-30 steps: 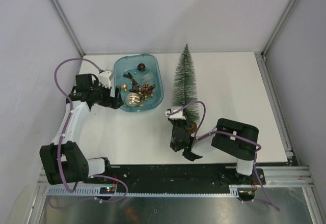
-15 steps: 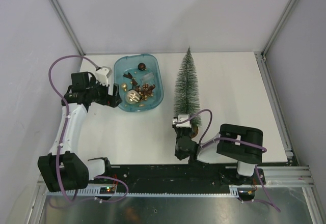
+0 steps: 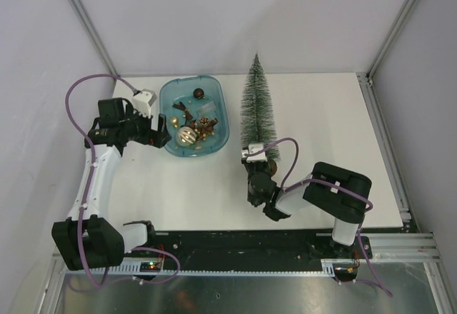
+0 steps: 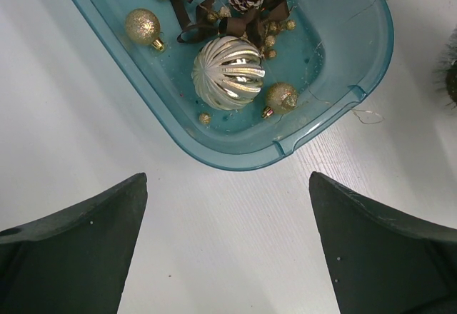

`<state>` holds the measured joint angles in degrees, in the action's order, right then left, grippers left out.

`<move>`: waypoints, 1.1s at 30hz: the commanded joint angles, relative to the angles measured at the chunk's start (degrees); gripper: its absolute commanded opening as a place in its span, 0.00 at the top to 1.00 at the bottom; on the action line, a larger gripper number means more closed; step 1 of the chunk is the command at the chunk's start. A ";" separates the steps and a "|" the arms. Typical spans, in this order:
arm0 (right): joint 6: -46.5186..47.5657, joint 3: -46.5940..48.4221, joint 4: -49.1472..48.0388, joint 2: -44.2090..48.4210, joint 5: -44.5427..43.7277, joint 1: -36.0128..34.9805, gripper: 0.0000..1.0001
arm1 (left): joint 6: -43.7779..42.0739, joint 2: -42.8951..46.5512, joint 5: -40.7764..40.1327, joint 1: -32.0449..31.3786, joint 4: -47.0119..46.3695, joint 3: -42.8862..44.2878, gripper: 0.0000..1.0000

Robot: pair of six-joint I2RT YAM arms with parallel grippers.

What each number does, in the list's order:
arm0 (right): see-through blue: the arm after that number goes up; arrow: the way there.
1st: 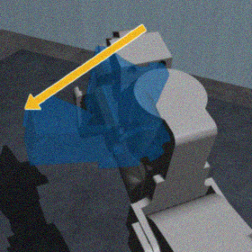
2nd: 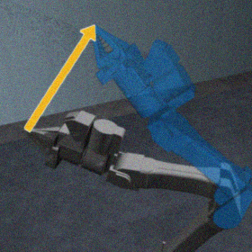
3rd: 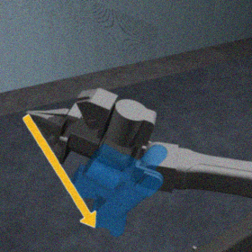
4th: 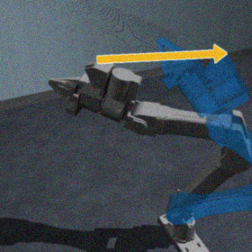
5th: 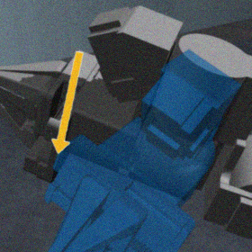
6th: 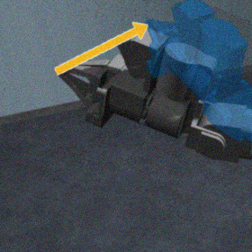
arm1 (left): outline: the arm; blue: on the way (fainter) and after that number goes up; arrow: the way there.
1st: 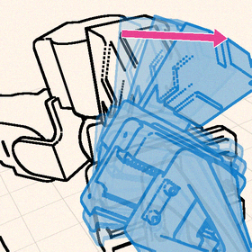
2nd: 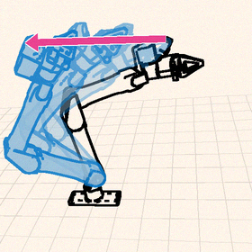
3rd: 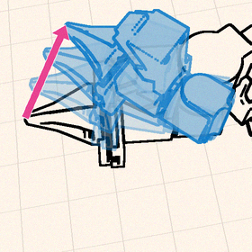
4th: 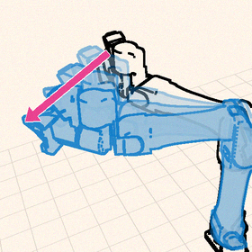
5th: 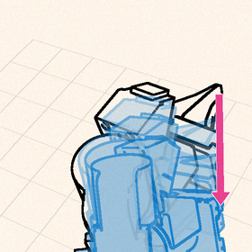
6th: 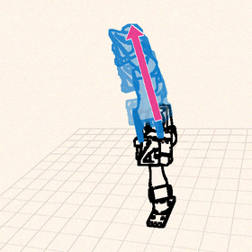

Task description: Decorate the small christmas tree

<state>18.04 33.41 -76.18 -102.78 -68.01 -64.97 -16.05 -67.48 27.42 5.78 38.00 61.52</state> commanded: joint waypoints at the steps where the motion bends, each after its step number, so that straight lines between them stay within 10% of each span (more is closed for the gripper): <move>1: -3.00 2.21 -16.87 -1.38 5.30 0.44 1.00 | 0.79 0.55 1.01 -0.42 0.09 2.41 0.00; 33: -19.53 -12.20 -16.91 1.48 -6.09 -7.00 1.00 | -0.21 2.45 -0.04 -0.42 0.09 0.43 0.00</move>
<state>1.43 24.86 -83.11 -101.47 -68.60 -70.26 -16.12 -66.94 27.18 5.74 38.06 61.52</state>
